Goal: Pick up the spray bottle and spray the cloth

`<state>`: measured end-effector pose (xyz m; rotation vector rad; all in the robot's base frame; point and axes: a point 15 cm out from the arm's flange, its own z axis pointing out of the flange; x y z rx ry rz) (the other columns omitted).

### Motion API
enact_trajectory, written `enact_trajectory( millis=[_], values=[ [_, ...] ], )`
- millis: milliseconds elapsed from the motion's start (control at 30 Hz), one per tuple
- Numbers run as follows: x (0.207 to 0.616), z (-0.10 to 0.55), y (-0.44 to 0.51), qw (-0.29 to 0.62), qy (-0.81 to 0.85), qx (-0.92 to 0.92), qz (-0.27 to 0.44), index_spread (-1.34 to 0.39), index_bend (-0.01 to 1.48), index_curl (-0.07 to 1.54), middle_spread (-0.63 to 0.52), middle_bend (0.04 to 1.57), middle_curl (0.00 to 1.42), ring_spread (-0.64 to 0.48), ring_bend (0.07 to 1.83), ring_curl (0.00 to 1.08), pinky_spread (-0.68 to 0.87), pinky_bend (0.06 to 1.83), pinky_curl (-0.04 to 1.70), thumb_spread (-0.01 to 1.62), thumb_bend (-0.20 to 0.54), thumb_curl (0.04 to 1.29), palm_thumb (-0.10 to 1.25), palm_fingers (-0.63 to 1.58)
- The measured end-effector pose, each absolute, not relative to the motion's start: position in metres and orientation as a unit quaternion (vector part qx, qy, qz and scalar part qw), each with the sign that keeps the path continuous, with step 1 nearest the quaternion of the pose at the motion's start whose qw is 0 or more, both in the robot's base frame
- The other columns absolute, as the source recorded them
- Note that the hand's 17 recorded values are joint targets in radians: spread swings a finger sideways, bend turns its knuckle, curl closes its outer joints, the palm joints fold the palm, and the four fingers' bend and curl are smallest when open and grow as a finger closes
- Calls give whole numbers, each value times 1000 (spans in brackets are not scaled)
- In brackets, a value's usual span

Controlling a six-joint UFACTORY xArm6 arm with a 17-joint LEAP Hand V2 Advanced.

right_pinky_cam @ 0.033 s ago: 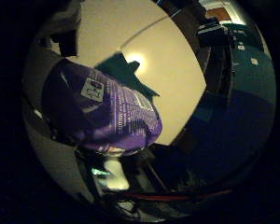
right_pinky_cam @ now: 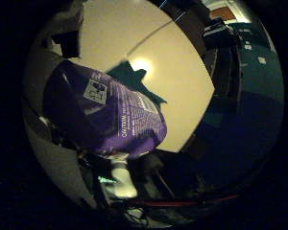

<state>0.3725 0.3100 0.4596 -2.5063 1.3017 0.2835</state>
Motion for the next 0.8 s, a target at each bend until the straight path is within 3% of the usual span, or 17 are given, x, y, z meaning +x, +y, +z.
enact_trajectory(
  millis=[500, 800],
  values=[
    [345, 444, 351, 345, 425, -806, 225, -184, 1171, 605, -83, 1312, 561, -157, 1427, 545, -251, 1099, 919, 976, -14, 661, 1109, 1244],
    [331, 376, 333, 408, 424, -762, 270, -186, 1168, 606, -83, 1314, 560, -157, 1428, 546, -242, 1103, 927, 961, -15, 674, 1109, 1242]
  ],
)
